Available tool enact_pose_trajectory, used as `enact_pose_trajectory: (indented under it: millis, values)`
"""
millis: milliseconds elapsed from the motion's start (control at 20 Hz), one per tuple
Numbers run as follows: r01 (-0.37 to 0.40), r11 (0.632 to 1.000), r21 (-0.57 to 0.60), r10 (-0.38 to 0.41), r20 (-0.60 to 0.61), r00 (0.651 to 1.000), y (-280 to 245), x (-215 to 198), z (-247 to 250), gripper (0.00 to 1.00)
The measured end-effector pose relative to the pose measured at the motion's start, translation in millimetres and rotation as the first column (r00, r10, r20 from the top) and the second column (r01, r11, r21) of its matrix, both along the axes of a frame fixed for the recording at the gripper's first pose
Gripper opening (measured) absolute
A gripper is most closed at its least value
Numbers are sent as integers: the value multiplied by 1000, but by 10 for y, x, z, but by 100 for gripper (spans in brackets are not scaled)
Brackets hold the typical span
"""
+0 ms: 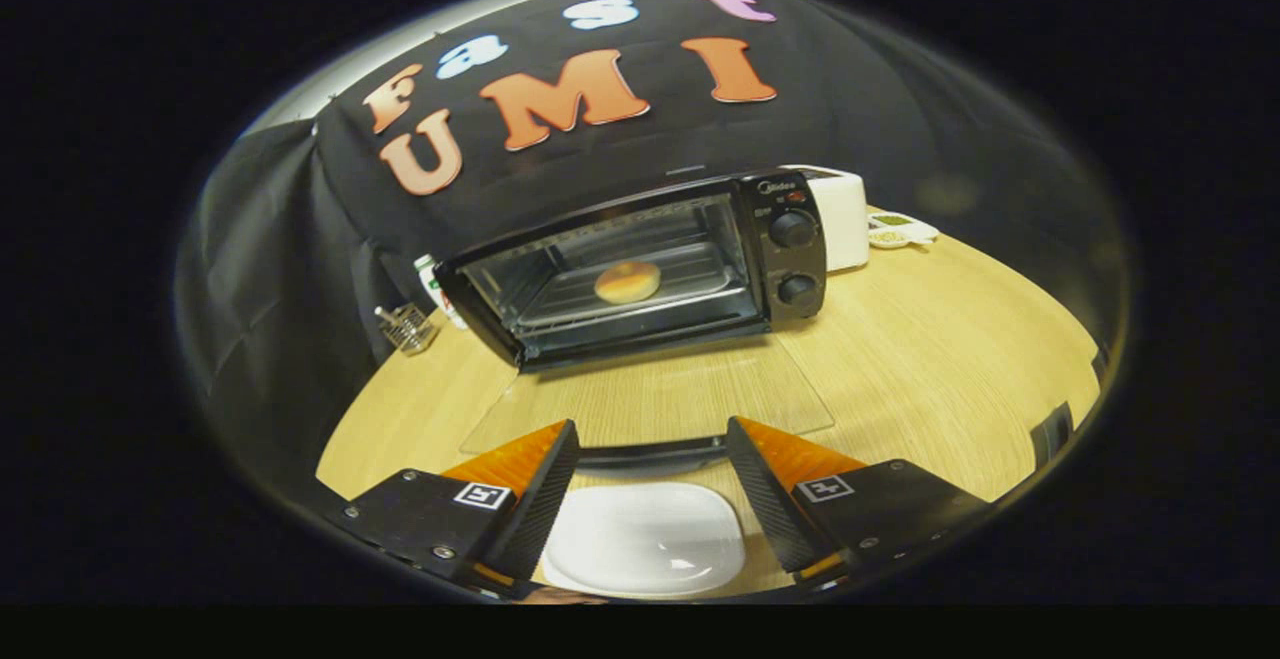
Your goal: Open the toaster oven, put the food inside, and close the toaster oven door.
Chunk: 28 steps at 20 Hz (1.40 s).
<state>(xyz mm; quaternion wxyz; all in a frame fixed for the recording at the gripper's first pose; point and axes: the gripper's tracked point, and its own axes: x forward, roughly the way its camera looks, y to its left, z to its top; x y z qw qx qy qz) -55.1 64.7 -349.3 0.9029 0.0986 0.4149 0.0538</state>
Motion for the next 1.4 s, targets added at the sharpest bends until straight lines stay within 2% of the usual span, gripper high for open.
enact_pose_trajectory:
  millis: [150, 400, 600, 900, 1050, 1400]
  values:
    - [-58, 997, -41, 56, -33, 998, 6, -89, -129, 89]
    - [-56, 990, -128, 44, -93, 995, -126, -40, -423, 89]
    - [-87, 991, -105, 74, -120, 990, -85, -20, -447, 88]
    - [-81, 995, -55, 79, -47, 996, -63, 150, -165, 89]
    - [-64, 998, -23, 65, 35, 997, -57, 368, 98, 90]
    - [-30, 998, 52, 22, 138, 990, -19, 876, 507, 91]
